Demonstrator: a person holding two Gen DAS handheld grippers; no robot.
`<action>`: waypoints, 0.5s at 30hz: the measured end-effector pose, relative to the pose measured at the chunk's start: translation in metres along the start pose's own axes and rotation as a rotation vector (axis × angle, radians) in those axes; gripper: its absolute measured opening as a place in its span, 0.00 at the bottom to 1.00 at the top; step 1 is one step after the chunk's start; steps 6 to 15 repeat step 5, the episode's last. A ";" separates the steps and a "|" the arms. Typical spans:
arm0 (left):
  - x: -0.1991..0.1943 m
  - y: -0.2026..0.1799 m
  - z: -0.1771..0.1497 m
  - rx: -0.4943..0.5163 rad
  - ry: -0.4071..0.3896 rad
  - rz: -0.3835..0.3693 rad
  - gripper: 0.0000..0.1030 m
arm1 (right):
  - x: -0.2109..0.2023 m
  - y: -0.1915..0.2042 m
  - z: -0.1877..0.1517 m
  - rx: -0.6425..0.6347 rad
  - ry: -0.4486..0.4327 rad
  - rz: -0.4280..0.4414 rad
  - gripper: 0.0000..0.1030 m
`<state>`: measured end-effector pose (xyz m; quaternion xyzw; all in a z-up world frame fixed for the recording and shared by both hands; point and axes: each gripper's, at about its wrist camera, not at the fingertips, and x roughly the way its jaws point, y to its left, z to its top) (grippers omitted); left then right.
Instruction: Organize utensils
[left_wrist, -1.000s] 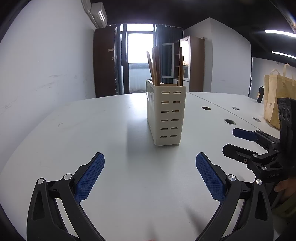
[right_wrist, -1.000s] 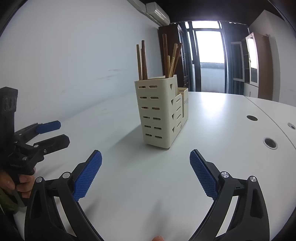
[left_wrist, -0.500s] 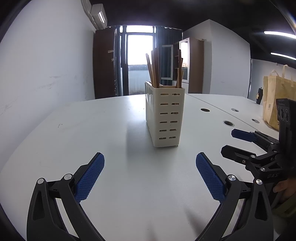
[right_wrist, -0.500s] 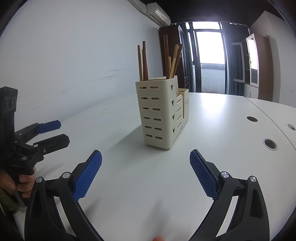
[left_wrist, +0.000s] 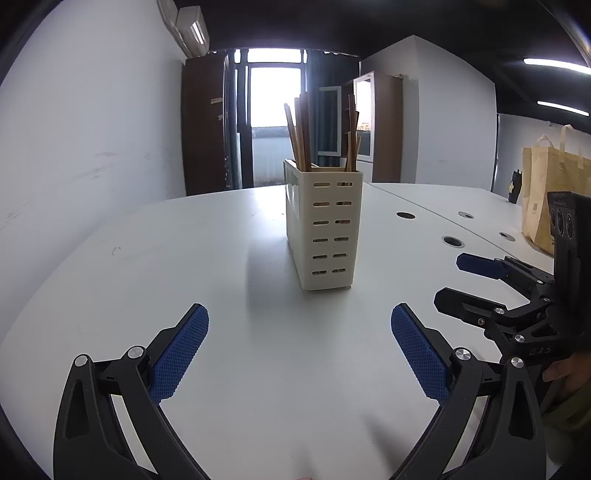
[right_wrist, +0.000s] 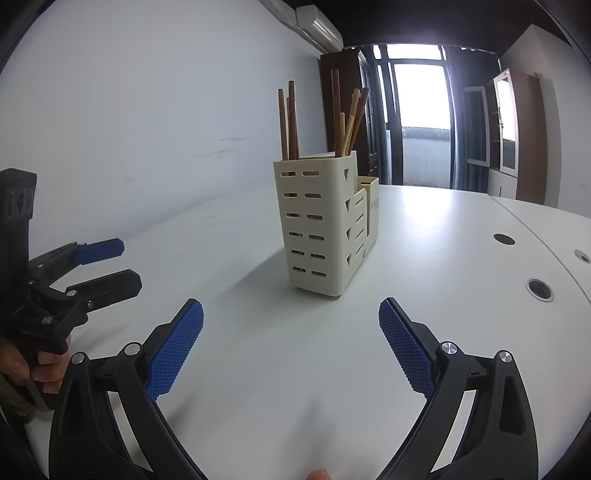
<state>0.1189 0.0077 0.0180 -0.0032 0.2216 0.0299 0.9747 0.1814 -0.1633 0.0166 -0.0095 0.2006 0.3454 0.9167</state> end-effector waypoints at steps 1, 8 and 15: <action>0.000 0.000 0.000 -0.002 0.001 0.000 0.94 | 0.000 0.000 0.000 0.001 0.000 -0.001 0.94; 0.000 0.001 0.000 -0.006 0.005 0.003 0.94 | 0.000 0.002 0.001 -0.008 -0.003 0.002 0.94; 0.000 0.001 0.000 -0.006 0.005 0.003 0.94 | 0.000 0.002 0.001 -0.008 -0.003 0.002 0.94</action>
